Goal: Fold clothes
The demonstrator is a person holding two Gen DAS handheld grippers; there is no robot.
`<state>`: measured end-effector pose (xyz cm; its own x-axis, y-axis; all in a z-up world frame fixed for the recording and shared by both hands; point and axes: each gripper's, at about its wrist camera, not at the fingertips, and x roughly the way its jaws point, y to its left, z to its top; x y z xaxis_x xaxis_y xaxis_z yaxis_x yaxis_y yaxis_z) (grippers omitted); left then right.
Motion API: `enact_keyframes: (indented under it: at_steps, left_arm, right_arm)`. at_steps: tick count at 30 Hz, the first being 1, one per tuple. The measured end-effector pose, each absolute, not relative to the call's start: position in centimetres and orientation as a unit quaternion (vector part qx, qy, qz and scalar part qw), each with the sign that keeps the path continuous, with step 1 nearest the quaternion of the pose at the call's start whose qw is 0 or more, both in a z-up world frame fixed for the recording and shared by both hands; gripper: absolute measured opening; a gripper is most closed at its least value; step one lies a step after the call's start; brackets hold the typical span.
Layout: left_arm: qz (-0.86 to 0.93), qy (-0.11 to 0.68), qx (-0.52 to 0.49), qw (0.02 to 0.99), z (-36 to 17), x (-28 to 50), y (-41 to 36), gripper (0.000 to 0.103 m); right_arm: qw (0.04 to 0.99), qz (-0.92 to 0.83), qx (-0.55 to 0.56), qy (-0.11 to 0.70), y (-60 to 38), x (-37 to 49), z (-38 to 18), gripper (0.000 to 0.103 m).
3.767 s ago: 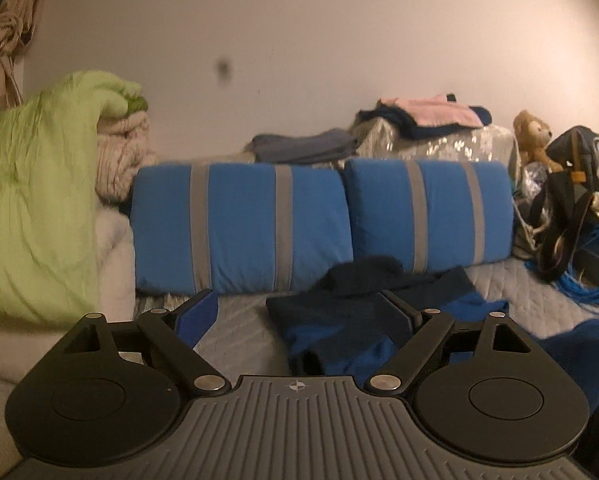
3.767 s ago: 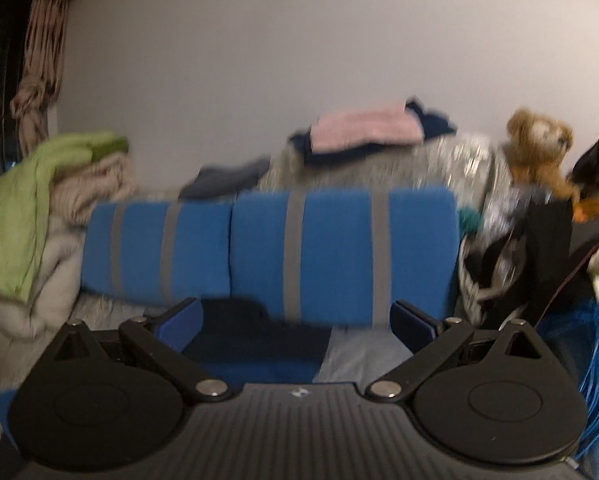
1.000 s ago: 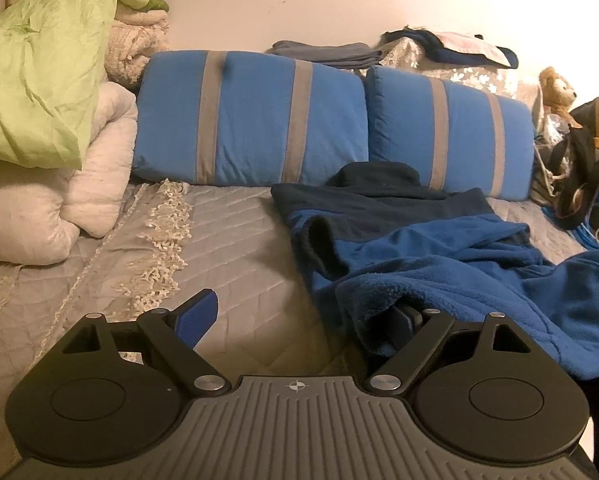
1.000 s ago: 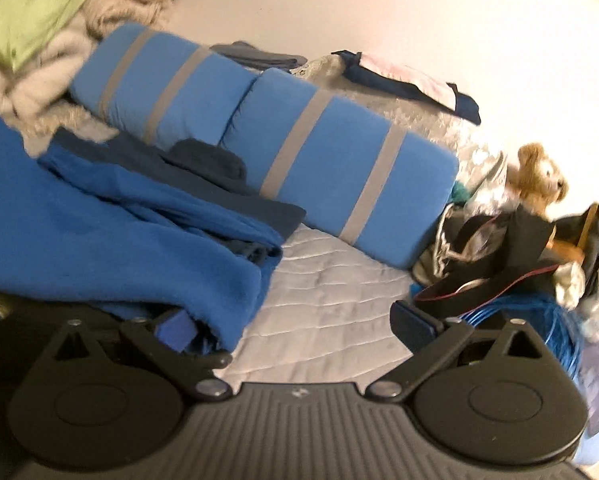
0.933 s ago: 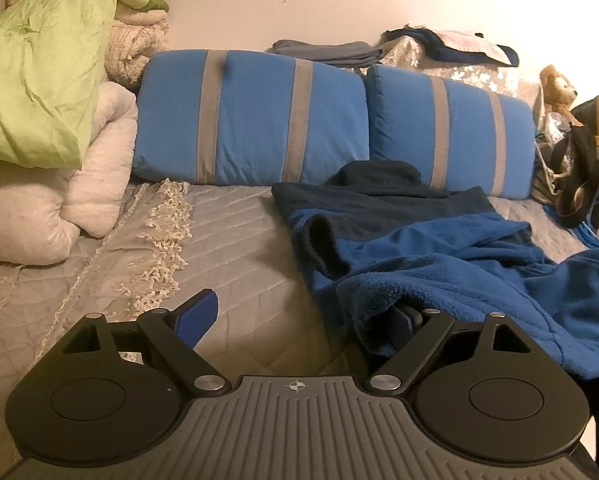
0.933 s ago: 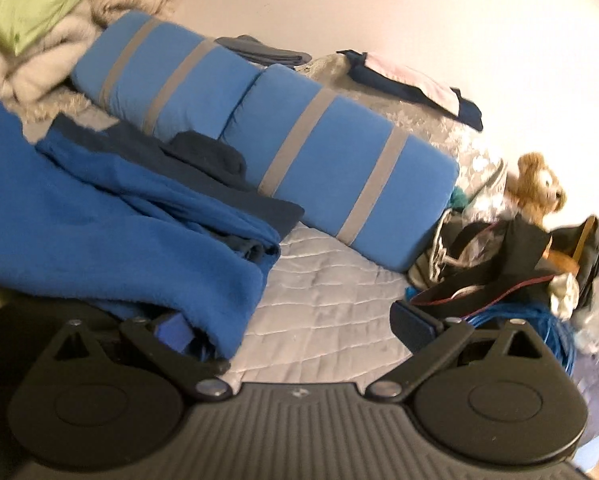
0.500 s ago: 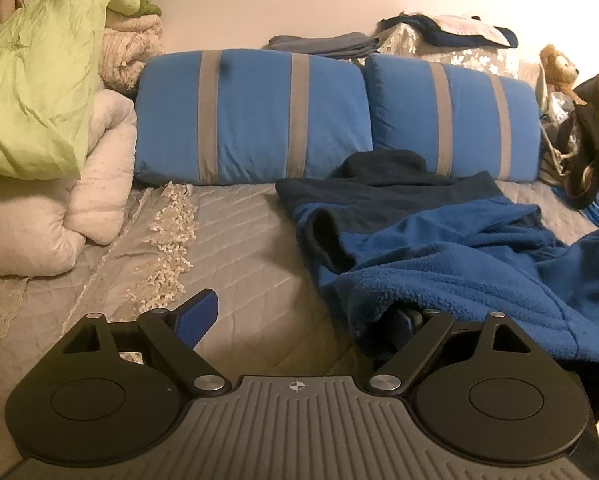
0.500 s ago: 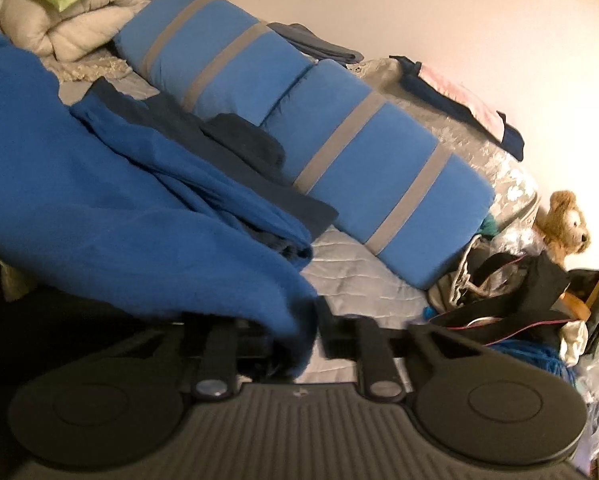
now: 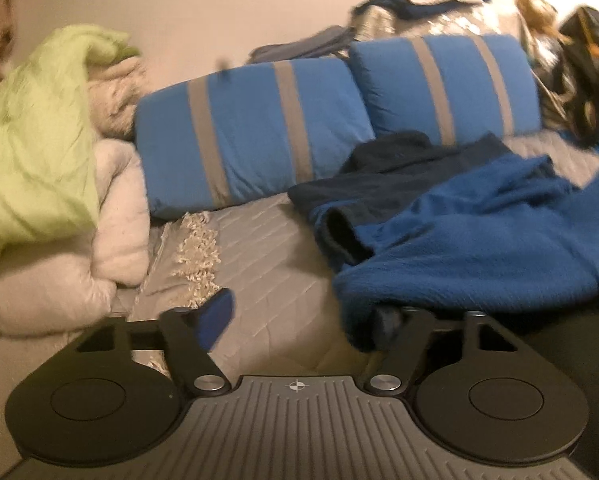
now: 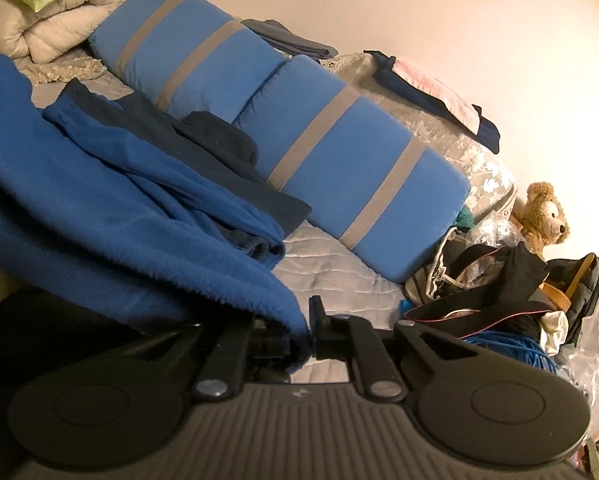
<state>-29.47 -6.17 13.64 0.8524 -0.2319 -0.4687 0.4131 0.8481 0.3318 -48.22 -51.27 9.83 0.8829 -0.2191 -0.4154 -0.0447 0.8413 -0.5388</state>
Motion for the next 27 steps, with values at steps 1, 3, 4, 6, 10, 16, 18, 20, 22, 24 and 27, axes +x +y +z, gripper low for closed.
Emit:
enact_keyframes:
  at_steps: [1,3,4,6,10,16,18,20,22,24,27]
  left_arm:
    - [-0.178,0.209,0.23,0.934,13.7,-29.6,-6.4,0.047]
    - [-0.19,0.204,0.264,0.923,13.7,-29.9,-7.1,0.03]
    - [-0.194,0.201,0.284,0.917,13.6,-30.1,-7.5,0.026]
    - [-0.2,0.195,0.322,0.905,13.4,-30.5,-8.3,0.013]
    - [-0.204,0.182,0.389,0.88,13.2,-30.9,-9.4,0.011]
    - [-0.204,0.158,0.469,0.845,13.3,-31.9,-10.0,0.01]
    - [-0.202,0.148,0.495,0.832,13.3,-32.4,-10.1,0.01]
    - [-0.204,0.138,0.51,0.824,13.5,-32.8,-10.0,0.01]
    - [-0.205,0.132,0.518,0.82,13.9,-33.2,-9.9,0.01]
    - [-0.206,0.129,0.526,0.815,14.2,-33.6,-9.8,0.01]
    - [-0.211,0.126,0.536,0.807,14.7,-33.9,-9.7,0.01]
  right_arm:
    - [0.929,-0.047,-0.28,0.237,-51.3,-48.2,9.9,0.011]
    - [0.928,-0.047,-0.283,0.236,-51.5,-48.1,10.2,0.012]
    - [0.927,-0.047,-0.287,0.236,-51.5,-48.0,10.4,0.012]
    - [0.926,-0.044,-0.293,0.236,-51.5,-47.9,10.6,0.012]
    - [0.917,-0.035,-0.32,0.236,-51.3,-47.8,10.9,0.014]
    - [0.902,-0.017,-0.364,0.234,-51.0,-47.6,11.8,0.015]
    - [0.896,-0.009,-0.378,0.231,-50.8,-47.7,12.1,0.013]
    - [0.891,0.0,-0.393,0.226,-50.6,-47.9,12.4,0.007]
    - [0.882,0.011,-0.416,0.222,-50.3,-48.1,12.6,0.007]
    - [0.871,0.022,-0.438,0.222,-50.1,-48.4,12.8,0.007]
    - [0.853,0.041,-0.468,0.228,-50.1,-48.8,13.1,0.006]
